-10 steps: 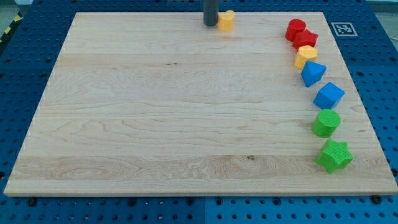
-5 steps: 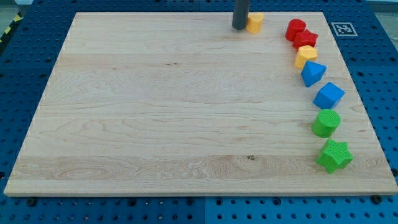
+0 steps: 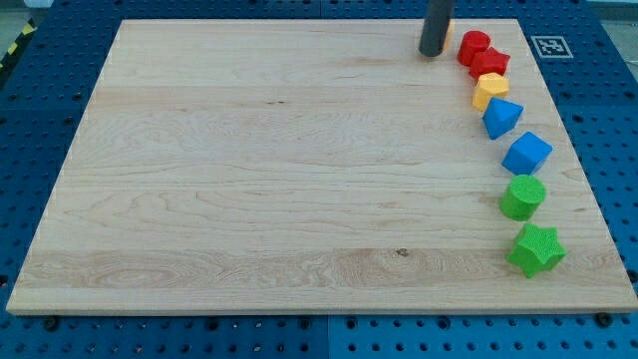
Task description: Push the yellow heart to the top right side of the board
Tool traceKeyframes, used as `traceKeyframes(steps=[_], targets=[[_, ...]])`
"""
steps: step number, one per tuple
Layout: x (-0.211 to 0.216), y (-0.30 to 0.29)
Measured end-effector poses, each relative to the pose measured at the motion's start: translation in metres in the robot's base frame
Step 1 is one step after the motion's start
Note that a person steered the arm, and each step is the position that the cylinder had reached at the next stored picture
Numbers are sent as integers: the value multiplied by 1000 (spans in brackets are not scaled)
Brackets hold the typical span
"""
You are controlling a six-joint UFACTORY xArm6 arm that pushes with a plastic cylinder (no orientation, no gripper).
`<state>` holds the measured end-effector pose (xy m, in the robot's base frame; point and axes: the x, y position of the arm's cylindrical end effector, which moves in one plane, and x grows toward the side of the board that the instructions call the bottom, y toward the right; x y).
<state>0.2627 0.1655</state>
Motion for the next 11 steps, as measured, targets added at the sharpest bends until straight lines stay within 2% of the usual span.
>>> traceKeyframes(steps=[2,6,7,11], targets=[[0,38],[2,-1],[-8,-14],[-27,-14]])
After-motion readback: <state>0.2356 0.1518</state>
